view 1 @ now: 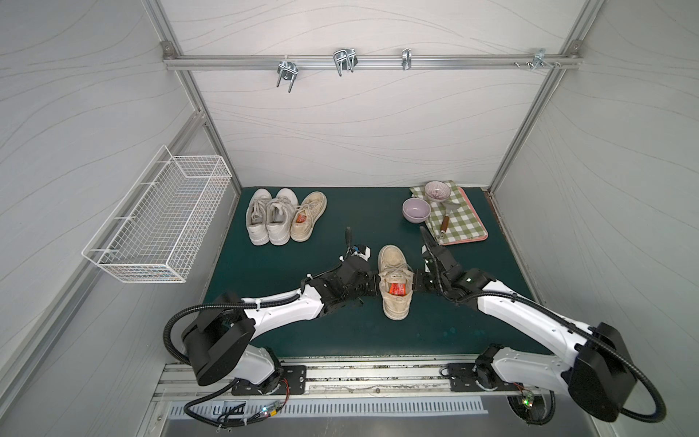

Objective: Remove the insole from the shoe
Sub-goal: Adjust the shoe at the center of the board.

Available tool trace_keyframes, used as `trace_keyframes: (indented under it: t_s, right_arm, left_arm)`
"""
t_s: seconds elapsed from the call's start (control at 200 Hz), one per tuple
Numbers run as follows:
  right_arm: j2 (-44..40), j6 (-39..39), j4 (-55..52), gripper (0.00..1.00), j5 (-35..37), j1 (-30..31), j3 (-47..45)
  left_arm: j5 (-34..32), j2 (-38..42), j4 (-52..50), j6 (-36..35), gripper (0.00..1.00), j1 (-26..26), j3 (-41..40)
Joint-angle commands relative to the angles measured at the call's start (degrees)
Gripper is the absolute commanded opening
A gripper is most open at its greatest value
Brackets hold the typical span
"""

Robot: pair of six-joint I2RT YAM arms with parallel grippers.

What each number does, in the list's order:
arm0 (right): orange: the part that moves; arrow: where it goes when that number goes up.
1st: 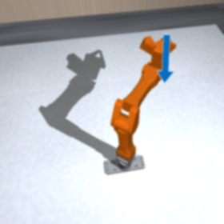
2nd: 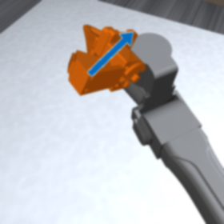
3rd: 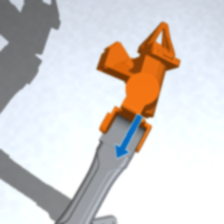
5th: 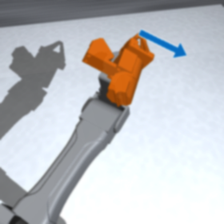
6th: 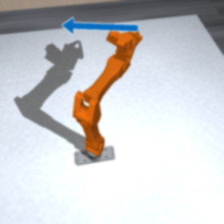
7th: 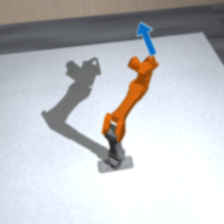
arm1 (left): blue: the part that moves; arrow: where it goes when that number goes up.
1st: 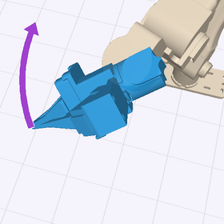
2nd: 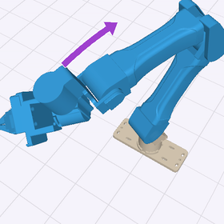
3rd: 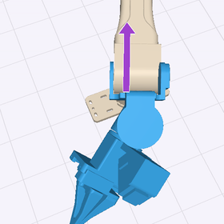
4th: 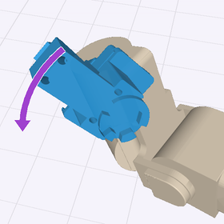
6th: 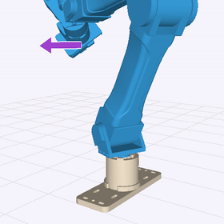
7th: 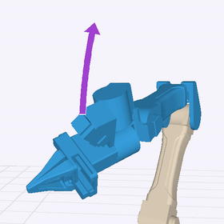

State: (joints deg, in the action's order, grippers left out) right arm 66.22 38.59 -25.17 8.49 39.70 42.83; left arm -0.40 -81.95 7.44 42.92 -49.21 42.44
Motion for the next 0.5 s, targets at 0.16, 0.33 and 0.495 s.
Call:
trace_keyframes:
  t_s: [0.16,0.33,0.495]
  right_arm:
    - [3.3,-3.5,-2.9,0.0,4.5,1.9,-0.9]
    - [4.2,-7.3,-0.2,0.18,1.9,6.0,-0.4]
    - [4.5,-8.9,-1.0,0.48,2.4,10.5,0.1]
  left_arm:
    - [0.2,-3.6,-0.3,2.3,0.0,1.1,0.6]
    - [2.0,-6.4,0.7,2.3,0.0,-1.5,2.1]
    - [2.9,-6.0,1.2,2.8,0.0,-2.4,1.1]
